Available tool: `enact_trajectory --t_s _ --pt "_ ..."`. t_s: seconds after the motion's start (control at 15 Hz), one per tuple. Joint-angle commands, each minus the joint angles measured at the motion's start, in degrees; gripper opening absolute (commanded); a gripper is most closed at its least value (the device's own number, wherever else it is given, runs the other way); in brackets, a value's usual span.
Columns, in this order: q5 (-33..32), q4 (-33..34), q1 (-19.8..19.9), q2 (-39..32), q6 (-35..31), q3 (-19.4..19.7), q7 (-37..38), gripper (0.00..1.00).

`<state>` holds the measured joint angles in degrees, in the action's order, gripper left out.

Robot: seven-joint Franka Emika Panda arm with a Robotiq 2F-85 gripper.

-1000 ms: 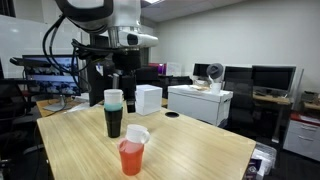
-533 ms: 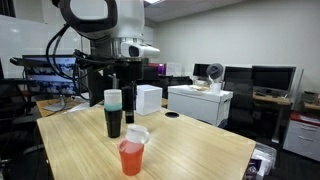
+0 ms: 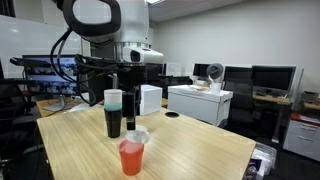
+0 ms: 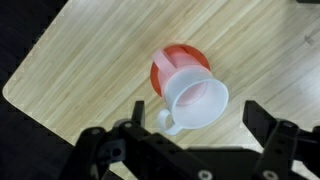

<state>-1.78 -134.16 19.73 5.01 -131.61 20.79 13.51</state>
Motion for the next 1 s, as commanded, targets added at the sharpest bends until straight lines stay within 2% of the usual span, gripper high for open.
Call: enact_trajectory --t_s 0.0,0.93 --pt "0.37 0.59 1.01 -1.53 -0.83 -0.01 2.05 1.00" --pt "-0.52 0.45 1.32 -5.92 -0.54 1.60 4.97 1.00"
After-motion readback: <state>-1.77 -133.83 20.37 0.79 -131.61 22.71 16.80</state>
